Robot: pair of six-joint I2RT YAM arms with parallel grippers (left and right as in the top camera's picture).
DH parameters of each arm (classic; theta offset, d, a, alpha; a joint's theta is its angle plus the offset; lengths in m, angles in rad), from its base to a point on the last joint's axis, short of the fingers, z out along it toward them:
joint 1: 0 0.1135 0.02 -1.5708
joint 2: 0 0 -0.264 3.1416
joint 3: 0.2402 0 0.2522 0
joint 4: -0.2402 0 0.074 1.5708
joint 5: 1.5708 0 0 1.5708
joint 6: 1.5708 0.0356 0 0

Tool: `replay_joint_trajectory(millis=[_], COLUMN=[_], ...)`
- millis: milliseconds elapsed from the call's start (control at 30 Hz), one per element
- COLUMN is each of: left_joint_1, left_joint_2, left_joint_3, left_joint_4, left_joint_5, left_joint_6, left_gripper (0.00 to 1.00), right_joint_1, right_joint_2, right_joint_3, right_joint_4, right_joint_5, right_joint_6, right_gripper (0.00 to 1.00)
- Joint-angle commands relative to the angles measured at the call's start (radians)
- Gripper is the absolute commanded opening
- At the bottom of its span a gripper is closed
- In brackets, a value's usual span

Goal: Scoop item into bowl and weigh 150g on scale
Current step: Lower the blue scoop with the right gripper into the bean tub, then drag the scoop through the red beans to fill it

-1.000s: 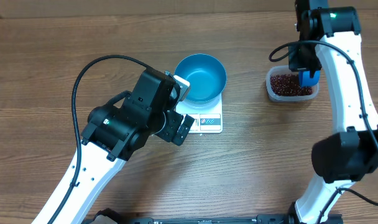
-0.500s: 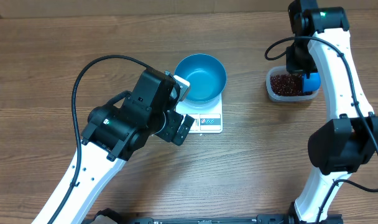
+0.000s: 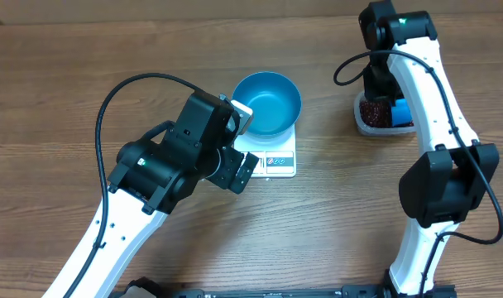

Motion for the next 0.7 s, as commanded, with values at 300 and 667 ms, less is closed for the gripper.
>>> replay_joint_trajectory(millis=[300, 667], left_joint_1=[0.006, 0.006], left_joint_2=[0.003, 0.003], left_joint_3=[0.013, 0.013], left_joint_4=[0.000, 0.000], left_joint_5=[0.011, 0.011], left_joint_6=[0.016, 0.016], left_gripper=[0.99, 1.00], right_joint_1=[-0.029, -0.024], right_joint_2=[-0.002, -0.003], right_joint_3=[0.014, 0.014], right_joint_4=[0.030, 0.033], right_joint_5=[-0.004, -0.166], right_joint_6=[0.056, 0.005], right_gripper=[0.04, 0.04])
